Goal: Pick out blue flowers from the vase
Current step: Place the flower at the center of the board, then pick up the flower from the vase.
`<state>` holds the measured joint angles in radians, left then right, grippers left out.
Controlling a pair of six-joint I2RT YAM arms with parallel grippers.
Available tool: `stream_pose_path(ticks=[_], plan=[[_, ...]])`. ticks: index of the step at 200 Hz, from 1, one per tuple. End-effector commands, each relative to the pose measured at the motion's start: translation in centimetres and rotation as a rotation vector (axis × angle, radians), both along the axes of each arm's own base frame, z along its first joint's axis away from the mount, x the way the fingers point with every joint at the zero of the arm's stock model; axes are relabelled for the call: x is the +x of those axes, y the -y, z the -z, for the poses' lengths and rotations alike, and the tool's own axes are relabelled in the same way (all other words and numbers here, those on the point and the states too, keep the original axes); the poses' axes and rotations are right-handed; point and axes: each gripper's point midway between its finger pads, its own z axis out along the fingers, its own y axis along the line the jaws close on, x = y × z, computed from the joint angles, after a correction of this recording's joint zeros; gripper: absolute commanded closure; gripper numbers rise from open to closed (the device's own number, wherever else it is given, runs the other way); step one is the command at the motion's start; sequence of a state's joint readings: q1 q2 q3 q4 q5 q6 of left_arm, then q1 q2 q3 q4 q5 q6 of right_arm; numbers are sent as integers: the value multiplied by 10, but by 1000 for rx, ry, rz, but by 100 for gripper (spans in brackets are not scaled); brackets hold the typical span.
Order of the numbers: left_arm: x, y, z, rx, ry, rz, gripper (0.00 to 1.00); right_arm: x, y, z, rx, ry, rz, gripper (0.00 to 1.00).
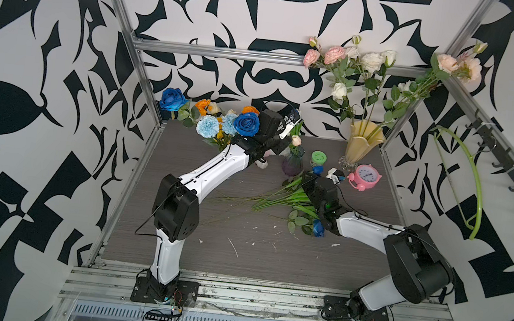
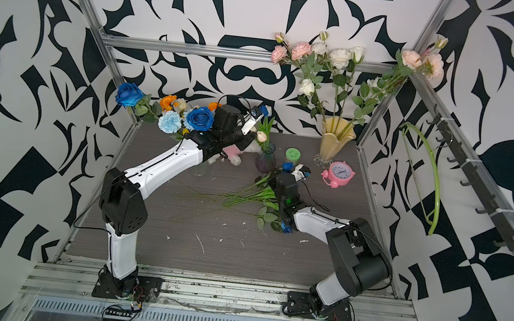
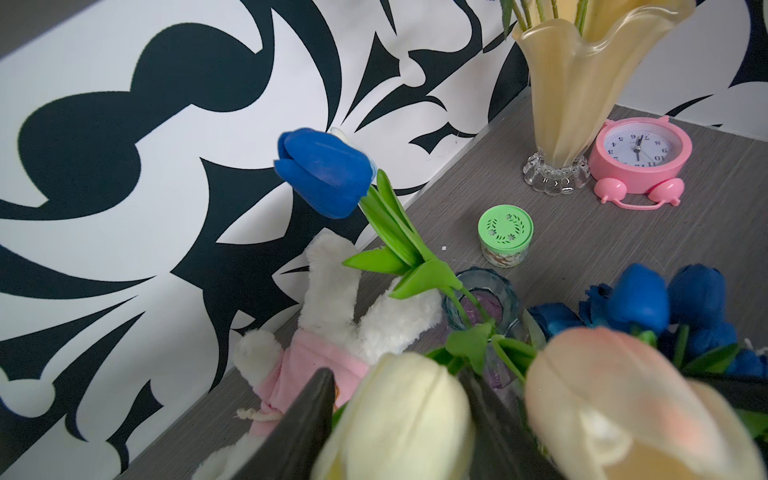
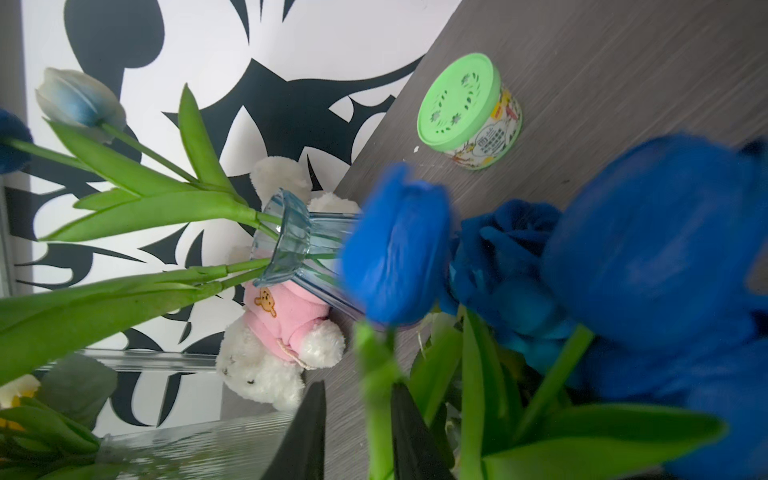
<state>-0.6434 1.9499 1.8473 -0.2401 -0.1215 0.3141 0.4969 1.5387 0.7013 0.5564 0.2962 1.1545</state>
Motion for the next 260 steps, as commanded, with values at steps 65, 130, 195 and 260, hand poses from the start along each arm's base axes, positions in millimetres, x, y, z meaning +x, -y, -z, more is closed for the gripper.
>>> stream_pose_path(ticks=[65,130,195,260], plan=[[0,2,-6,-14,8,9,48,-3,-3,-86,-254,191,-59,49],[0,2,-2,-10,1,8,48,47,9,-153,-477,360,-268,46],[2,1,-3,5,1,1,48,93,-27,-158,-565,467,-578,46],[3,0,-1,31,-11,-3,48,118,-33,-145,-582,441,-587,46]])
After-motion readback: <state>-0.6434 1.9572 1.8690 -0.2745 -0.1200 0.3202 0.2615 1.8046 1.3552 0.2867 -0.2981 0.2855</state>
